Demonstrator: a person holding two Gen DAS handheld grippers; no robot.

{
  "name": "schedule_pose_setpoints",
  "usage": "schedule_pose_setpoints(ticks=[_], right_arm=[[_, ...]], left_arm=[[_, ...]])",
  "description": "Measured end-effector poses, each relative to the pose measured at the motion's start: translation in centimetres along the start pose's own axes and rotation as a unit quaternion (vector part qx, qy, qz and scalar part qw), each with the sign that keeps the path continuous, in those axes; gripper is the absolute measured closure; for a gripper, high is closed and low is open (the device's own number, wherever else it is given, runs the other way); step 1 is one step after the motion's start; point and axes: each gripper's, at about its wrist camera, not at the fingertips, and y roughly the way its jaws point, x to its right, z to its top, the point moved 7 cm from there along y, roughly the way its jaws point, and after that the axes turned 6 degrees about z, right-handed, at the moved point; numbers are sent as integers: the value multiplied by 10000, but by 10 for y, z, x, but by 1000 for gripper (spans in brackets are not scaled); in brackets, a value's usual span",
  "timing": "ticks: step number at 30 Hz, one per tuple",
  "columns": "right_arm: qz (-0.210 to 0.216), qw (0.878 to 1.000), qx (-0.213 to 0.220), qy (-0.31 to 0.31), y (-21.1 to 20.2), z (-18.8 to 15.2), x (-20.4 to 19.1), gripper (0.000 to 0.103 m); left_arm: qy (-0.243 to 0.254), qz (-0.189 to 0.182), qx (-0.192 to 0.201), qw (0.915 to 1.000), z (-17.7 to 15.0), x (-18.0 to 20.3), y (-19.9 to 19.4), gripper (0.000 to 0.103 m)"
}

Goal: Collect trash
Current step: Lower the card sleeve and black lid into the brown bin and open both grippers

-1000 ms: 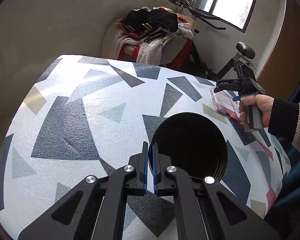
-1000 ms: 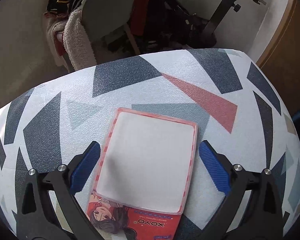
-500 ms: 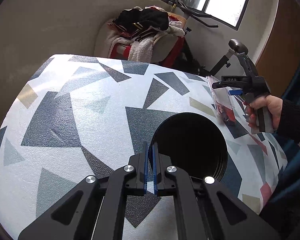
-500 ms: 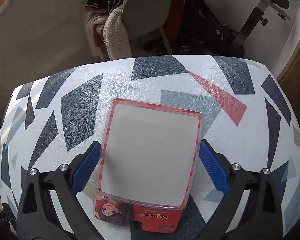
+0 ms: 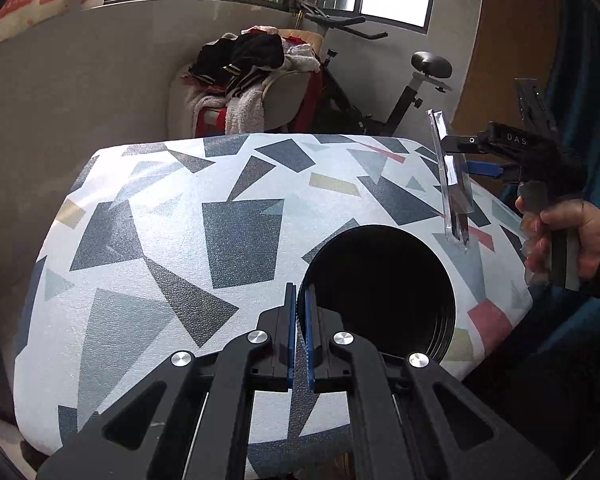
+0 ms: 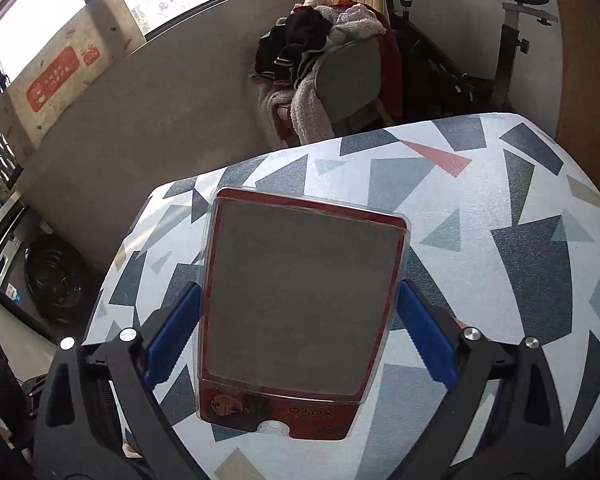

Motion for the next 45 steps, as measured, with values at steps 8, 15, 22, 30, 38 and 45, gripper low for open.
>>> schedule_pose_setpoints(ticks=[8, 15, 22, 30, 38, 45], right_arm=[[122, 9989, 460, -22, -91, -62, -11, 8], [46, 9977, 545, -393, -132, -113, -23, 8], [58, 9975, 545, -436, -143, -154, -31, 8], [-22, 9994, 207, -272, -127, -207, -40, 8], [-47, 9991, -219, -356, -101, -235, -46, 8], [-118, 9982, -439, -403, -89, -246, -45, 8]], left_arm=[[-149, -263, -275, 9992, -55, 61, -26, 99], [245, -309, -561, 9976, -94, 105, -35, 98], [267, -576, -583, 9963, -104, 126, -41, 54], [-330, -184, 84, 9992, -80, 98, -85, 15], [-570, 265, 299, 9976, -72, 71, -103, 7], [-691, 584, 295, 9955, -74, 57, -104, 6]])
